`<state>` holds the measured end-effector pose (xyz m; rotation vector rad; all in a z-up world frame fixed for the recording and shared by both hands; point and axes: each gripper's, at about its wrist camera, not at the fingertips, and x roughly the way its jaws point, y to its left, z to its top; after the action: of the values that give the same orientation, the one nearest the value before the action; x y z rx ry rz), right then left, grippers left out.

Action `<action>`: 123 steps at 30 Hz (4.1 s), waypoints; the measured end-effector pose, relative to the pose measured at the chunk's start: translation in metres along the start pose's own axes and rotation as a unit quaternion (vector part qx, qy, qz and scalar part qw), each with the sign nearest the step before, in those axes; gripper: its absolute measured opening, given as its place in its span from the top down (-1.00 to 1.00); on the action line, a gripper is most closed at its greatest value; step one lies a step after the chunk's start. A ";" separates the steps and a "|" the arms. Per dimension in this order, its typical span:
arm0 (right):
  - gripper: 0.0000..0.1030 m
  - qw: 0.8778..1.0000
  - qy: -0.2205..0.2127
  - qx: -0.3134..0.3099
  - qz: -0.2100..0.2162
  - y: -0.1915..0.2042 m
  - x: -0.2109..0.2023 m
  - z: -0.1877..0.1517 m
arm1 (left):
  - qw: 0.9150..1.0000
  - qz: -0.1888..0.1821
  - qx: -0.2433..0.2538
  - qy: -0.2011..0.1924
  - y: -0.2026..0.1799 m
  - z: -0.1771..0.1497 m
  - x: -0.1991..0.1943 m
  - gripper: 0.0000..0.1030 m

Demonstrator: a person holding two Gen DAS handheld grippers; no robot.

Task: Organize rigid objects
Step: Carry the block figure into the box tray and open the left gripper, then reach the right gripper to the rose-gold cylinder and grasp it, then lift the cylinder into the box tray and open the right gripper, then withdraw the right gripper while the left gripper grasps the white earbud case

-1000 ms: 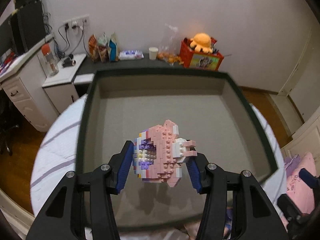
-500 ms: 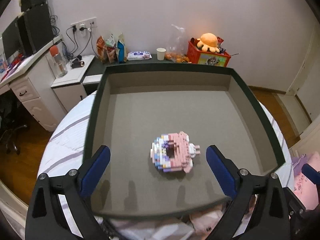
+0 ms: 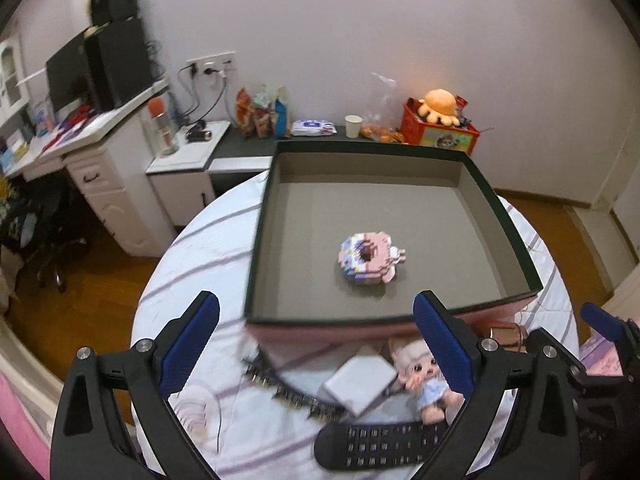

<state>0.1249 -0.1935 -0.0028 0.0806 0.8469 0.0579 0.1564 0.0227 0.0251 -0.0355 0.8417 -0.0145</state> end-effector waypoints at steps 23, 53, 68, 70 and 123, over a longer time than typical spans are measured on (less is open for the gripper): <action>-1.00 0.997 0.045 0.017 -0.063 0.009 0.000 -0.041 | 0.999 -0.045 -0.028 -0.003 0.035 -0.059 0.005 -0.98; -0.12 0.991 0.119 0.066 -0.009 0.000 0.072 -0.019 | 1.000 -0.023 -0.017 0.005 0.015 -0.047 0.020 -0.98; -0.12 0.999 0.035 0.022 0.005 0.020 0.002 0.007 | 0.999 -0.018 -0.018 -0.033 0.015 -0.016 0.006 -0.98; -0.12 1.000 0.022 0.010 0.011 0.026 -0.002 0.017 | 0.999 -0.015 -0.020 -0.039 0.018 -0.006 0.006 -0.98; -0.71 1.000 -0.022 0.018 0.002 0.003 -0.001 0.034 | 0.999 -0.001 -0.046 -0.025 0.045 -0.025 0.002 -0.99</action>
<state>0.1497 -0.1926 0.0207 0.1167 0.8033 0.0446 0.1387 0.0666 0.0054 -0.1223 0.7928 0.0234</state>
